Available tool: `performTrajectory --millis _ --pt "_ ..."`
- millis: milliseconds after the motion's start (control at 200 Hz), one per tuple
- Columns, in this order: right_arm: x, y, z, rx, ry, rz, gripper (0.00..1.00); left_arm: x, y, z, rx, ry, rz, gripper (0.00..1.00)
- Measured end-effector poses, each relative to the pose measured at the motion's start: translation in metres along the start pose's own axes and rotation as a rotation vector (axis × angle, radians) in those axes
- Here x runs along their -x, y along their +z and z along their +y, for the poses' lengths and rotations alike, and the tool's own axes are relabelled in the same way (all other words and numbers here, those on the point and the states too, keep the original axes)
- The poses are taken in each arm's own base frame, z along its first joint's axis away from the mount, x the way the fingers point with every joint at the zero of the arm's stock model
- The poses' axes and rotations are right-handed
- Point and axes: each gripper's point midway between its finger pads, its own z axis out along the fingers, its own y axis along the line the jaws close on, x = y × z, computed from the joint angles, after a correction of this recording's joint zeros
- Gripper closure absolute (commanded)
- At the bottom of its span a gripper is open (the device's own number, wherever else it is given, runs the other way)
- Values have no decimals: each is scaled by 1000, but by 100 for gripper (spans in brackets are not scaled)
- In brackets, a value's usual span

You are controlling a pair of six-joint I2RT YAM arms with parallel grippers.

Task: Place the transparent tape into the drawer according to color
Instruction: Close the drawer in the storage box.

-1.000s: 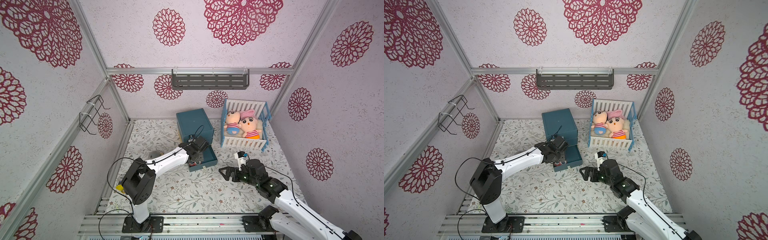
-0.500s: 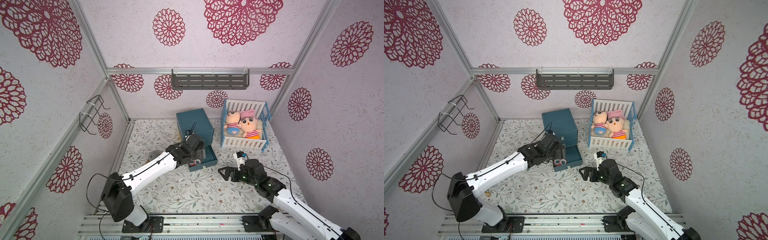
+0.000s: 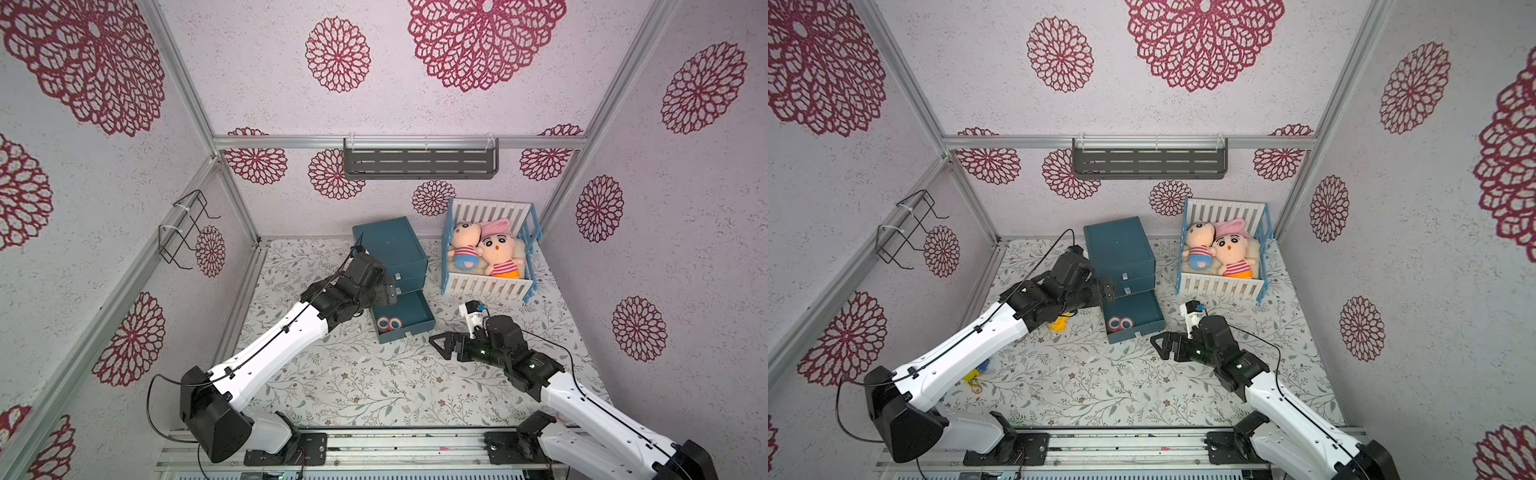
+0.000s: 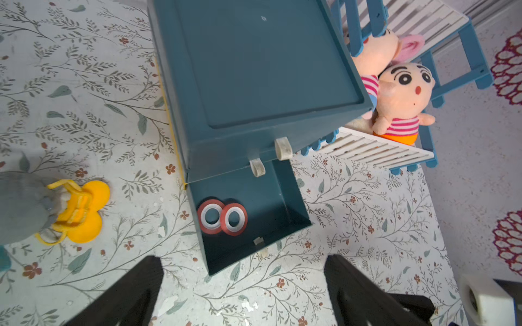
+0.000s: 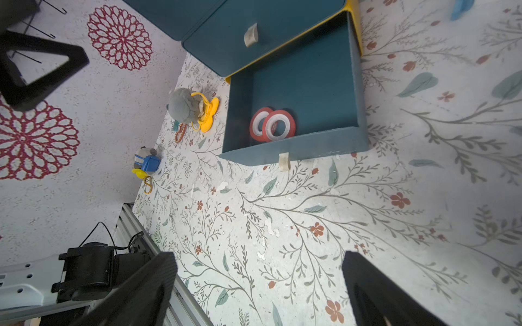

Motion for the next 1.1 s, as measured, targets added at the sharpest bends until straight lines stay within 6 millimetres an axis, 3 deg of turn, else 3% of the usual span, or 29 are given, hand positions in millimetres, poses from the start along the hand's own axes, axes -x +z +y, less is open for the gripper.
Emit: performTrajectory --millis 215,325,566,851,1101 --pt "-9 13 4 -25 -35 42 1 39 -8 16 6 -57 -47 0" --pt "-6 17 11 -29 -57 42 1 51 -3 24 9 -81 -51 6" --pt "-4 20 13 -42 -70 33 1 59 26 34 18 -95 -1 16" --pt "-3 22 10 -59 -72 29 1 81 42 26 -4 -71 -4 27" --pt "2 27 8 -69 -77 5 1 76 65 36 20 -72 41 34"
